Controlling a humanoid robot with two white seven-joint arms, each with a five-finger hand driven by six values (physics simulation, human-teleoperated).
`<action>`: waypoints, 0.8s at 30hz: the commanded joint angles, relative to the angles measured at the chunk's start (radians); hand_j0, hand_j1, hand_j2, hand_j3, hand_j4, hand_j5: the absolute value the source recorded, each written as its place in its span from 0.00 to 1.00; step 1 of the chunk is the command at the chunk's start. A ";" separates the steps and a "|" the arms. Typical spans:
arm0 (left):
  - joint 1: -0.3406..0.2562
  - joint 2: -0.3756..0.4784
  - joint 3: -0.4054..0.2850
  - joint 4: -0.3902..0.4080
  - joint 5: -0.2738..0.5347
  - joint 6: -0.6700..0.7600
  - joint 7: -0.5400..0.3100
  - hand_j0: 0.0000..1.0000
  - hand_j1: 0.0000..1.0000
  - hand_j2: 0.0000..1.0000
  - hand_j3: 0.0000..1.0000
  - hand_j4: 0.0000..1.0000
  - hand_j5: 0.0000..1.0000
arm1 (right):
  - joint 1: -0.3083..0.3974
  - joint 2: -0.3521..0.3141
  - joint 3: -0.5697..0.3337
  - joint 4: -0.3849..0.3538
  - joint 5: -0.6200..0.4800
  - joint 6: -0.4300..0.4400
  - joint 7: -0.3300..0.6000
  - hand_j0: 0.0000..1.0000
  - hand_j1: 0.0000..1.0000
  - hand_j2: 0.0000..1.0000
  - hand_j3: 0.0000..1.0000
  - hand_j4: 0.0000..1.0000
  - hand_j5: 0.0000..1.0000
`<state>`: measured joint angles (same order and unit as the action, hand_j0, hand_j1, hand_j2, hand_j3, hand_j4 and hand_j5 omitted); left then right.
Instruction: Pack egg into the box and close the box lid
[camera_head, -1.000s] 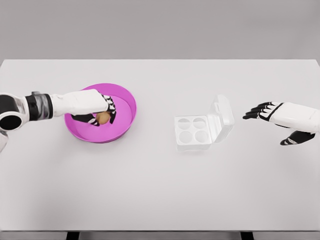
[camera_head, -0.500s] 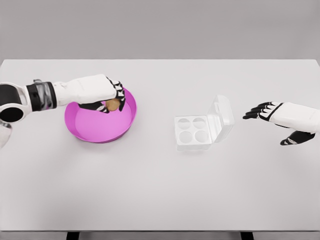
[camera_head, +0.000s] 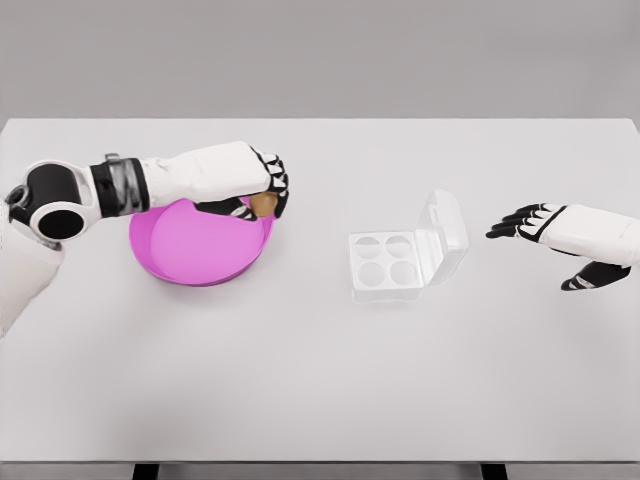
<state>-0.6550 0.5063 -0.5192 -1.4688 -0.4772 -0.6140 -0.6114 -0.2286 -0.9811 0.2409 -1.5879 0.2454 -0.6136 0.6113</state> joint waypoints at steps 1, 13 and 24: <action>0.000 -0.023 0.001 0.001 0.006 0.003 0.001 0.36 0.36 0.36 0.36 0.36 0.36 | 0.000 -0.002 0.000 0.000 -0.006 0.003 0.000 1.00 1.00 1.00 1.00 1.00 1.00; 0.011 -0.135 -0.002 0.001 0.002 0.003 0.001 0.36 0.36 0.36 0.36 0.36 0.36 | 0.000 -0.002 0.000 -0.001 -0.006 0.003 0.000 1.00 1.00 1.00 1.00 1.00 1.00; 0.026 -0.232 -0.010 0.013 -0.011 0.003 0.001 0.37 0.37 0.37 0.37 0.37 0.37 | -0.002 0.001 0.000 -0.001 -0.006 0.003 0.000 1.00 1.00 1.00 1.00 1.00 1.00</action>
<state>-0.6259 0.2896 -0.5287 -1.4578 -0.4937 -0.6143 -0.6116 -0.2301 -0.9795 0.2409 -1.5882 0.2453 -0.6136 0.6113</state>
